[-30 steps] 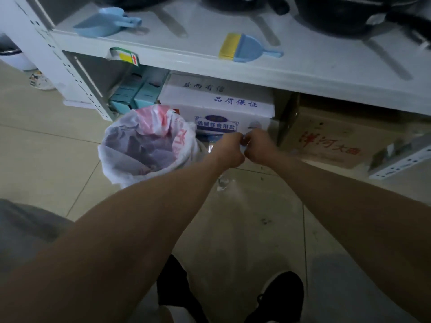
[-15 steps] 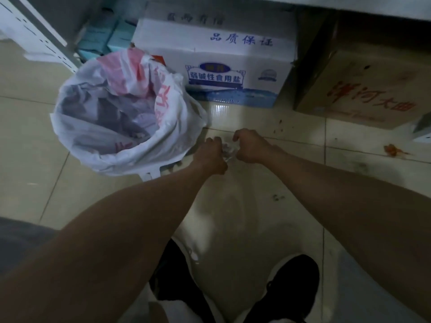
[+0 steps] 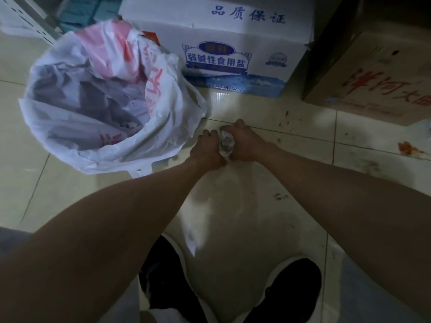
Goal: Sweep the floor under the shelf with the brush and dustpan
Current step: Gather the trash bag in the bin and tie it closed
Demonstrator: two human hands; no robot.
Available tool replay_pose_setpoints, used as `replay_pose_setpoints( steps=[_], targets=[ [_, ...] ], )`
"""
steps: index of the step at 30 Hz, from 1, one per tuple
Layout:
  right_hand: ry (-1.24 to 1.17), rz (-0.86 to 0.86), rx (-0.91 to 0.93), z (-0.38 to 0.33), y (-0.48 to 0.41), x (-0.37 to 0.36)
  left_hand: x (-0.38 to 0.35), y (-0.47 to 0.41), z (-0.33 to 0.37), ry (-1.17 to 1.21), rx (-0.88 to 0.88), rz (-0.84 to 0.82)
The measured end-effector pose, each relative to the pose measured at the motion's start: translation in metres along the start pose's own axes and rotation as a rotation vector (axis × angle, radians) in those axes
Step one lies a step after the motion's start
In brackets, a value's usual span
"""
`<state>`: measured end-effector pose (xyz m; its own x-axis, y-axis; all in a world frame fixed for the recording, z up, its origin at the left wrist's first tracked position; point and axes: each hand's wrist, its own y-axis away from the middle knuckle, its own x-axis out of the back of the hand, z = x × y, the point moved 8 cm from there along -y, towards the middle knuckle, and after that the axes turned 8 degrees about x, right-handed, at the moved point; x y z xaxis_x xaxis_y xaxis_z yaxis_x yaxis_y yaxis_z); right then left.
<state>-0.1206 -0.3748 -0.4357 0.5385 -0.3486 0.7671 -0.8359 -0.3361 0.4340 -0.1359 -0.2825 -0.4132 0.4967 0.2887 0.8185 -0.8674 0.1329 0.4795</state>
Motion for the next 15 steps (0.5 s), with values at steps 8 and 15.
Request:
replay_pose_setpoints(
  steps=[8, 15],
  targets=[
    [-0.095, 0.064, 0.023, 0.012, -0.002, -0.016, -0.012, -0.009, 0.005, 0.041, -0.074, 0.043],
    [-0.149, 0.150, 0.019, 0.005, 0.016, 0.001, -0.019, -0.012, -0.008, 0.198, 0.010, 0.063]
  ],
)
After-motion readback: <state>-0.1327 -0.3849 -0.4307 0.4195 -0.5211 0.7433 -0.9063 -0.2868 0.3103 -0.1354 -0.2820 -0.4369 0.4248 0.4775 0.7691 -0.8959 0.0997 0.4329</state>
